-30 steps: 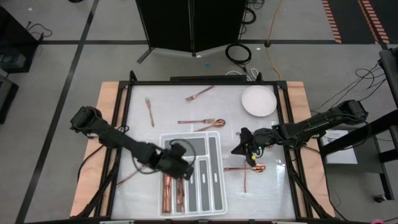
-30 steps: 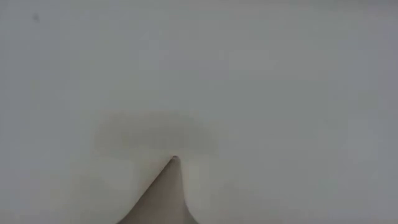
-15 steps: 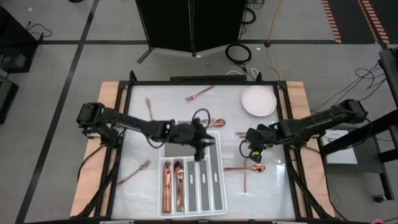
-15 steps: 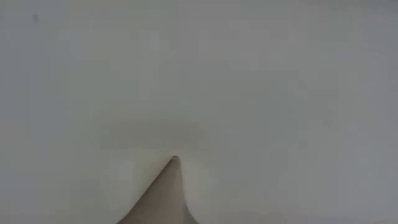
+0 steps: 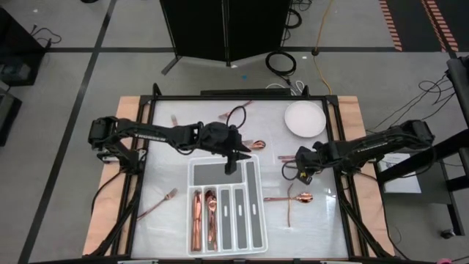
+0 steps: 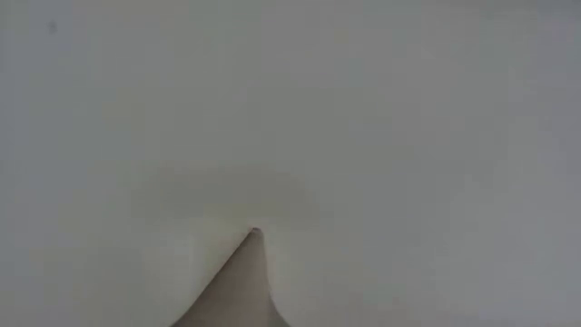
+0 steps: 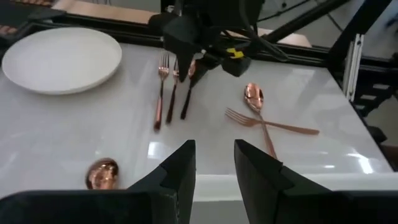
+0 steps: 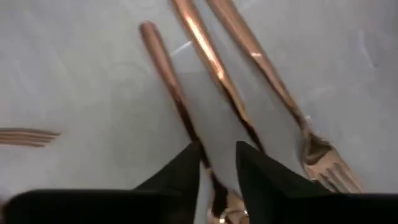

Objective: Sort silverware
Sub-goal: Put the top right spoon into the silverware tray

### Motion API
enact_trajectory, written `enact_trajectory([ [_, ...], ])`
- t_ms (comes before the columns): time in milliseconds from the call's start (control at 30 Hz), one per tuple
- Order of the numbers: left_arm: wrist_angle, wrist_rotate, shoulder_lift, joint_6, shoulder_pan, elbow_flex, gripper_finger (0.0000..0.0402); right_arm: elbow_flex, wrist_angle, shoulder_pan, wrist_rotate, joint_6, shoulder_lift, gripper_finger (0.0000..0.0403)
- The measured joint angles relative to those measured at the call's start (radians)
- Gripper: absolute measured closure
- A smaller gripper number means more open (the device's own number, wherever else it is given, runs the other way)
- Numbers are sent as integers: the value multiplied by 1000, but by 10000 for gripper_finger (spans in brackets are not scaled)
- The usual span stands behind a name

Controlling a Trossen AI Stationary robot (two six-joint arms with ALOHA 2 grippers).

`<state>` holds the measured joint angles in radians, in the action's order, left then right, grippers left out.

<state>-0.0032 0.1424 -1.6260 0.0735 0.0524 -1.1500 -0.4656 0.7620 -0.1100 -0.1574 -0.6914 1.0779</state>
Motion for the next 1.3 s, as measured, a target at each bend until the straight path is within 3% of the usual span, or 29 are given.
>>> enact_trajectory([
  [167, -16, 1, 51, -28, 2, 0, 290, 9, -18, 18, 15, 48, 0, 261],
  [333, -55, 4, 92, -47, -10, 0, 290, 9, -30, 17, 61, 82, 0, 253],
  [600, -134, 4, 114, -56, -21, 3, 290, 74, -75, 18, 65, 58, 24, 274],
  [767, -74, 4, 190, -21, -27, 123, 290, 100, -99, 15, 80, -40, 42, 321],
  [900, 85, 3, 289, 51, -27, 269, 290, 73, -58, -5, 70, -36, 20, 391],
  [1067, 300, 0, 349, 136, -46, 432, 290, -38, -39, -10, 49, 19, 14, 399],
  [1233, 674, -62, 291, 341, -77, 579, 290, -169, -58, -12, -65, 152, 20, 401],
  [1300, 724, -65, 253, 448, -82, 611, 290, -217, -83, -19, -103, 236, 19, 401],
])
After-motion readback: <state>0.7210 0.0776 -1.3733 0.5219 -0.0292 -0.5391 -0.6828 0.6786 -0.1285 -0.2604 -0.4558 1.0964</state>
